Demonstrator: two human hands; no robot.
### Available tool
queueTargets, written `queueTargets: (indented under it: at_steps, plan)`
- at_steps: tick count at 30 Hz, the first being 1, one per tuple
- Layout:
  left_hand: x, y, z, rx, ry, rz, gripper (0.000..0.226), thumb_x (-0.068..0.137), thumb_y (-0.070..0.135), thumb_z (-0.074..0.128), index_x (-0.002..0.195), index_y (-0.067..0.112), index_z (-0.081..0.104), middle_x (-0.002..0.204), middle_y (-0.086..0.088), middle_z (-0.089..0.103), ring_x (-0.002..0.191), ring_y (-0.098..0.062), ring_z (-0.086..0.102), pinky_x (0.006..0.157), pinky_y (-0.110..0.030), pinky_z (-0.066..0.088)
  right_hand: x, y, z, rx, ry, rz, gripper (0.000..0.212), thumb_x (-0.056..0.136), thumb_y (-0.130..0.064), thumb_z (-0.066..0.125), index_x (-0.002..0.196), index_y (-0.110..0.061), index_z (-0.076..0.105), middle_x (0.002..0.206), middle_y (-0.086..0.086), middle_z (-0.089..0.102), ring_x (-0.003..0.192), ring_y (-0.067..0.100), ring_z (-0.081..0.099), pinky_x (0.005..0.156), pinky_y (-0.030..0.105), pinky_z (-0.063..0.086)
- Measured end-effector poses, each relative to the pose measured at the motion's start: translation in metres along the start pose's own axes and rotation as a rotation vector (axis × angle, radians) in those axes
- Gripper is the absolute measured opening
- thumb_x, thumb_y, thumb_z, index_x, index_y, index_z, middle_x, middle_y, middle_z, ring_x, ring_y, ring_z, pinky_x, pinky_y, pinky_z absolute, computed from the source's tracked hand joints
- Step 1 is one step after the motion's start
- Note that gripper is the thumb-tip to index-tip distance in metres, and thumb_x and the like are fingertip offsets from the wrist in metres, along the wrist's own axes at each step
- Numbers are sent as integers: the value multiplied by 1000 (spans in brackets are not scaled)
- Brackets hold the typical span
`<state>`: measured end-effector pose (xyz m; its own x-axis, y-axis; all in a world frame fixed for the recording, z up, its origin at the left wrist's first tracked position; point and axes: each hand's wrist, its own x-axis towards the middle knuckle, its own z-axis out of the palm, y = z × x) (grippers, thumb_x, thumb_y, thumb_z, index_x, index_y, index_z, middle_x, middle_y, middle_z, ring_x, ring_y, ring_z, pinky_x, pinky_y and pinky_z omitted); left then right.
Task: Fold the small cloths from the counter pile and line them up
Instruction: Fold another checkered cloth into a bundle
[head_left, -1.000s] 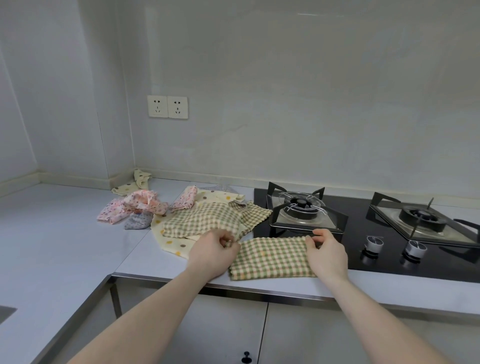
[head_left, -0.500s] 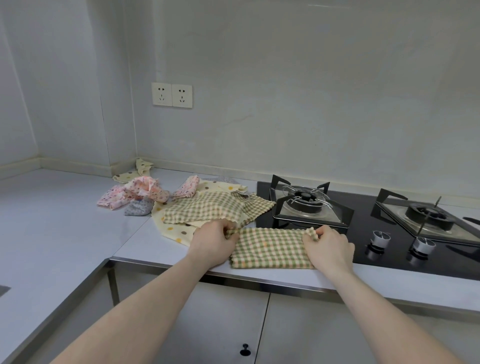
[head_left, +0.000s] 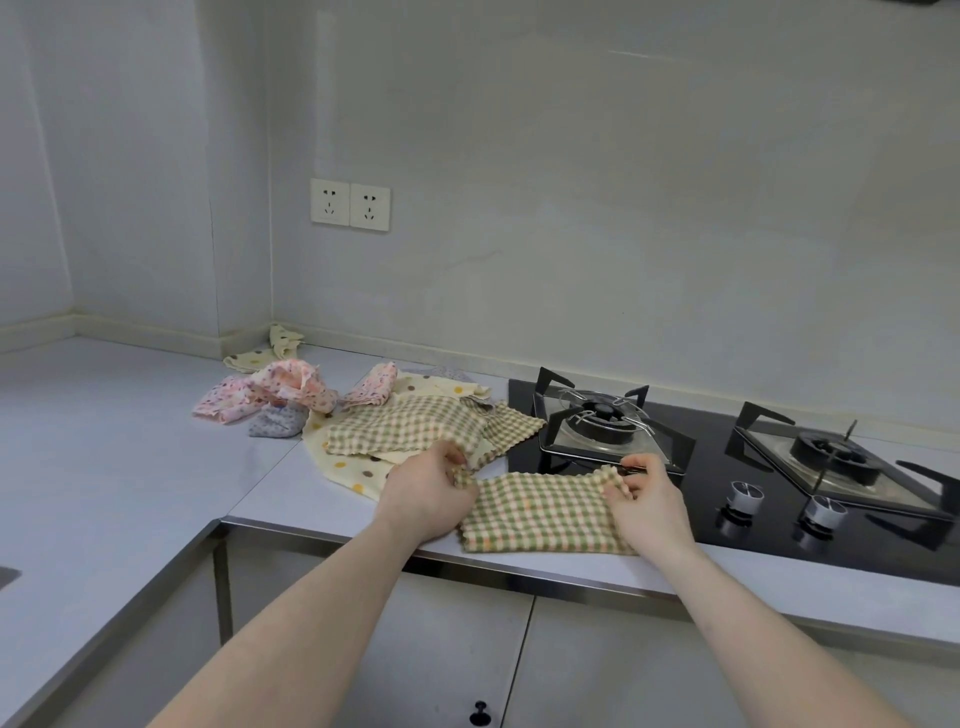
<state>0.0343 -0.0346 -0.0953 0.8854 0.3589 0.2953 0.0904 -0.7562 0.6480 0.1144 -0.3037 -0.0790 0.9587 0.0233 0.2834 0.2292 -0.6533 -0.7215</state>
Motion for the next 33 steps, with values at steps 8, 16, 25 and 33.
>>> queueTargets:
  at_steps: [8, 16, 25, 33]
  plan:
    - [-2, -1, -5, -80, 66, -28, 25, 89, 36, 70, 111, 29, 59, 82, 13, 60, 77, -9, 60, 64, -28, 42, 15, -23, -24, 75, 12, 118, 45, 89, -24, 75, 129, -19, 54, 93, -4, 67, 108, 21, 58, 82, 31, 42]
    - [-4, 1, -8, -184, 86, -57, 17, 87, 31, 75, 99, 27, 63, 78, 10, 63, 74, -7, 60, 58, -22, 39, 15, -68, -35, 14, -43, 49, 43, 84, -26, 75, 123, -22, 57, 95, -6, 71, 98, 15, 58, 80, 30, 41]
    - [-7, 5, -14, -345, 84, -126, 3, 87, 25, 66, 89, 26, 67, 71, 8, 66, 70, -11, 62, 58, -25, 41, 4, -112, -5, -22, -141, -20, 41, 74, -22, 73, 111, -24, 58, 86, -4, 75, 86, 17, 71, 85, 35, 57]
    - [-10, 9, -19, -362, 90, -157, 11, 86, 20, 60, 87, 26, 69, 70, 8, 66, 71, -12, 63, 57, -27, 39, -9, -130, 39, -2, -223, -69, 41, 64, -21, 67, 102, -29, 54, 84, 2, 76, 76, 18, 75, 77, 43, 63]
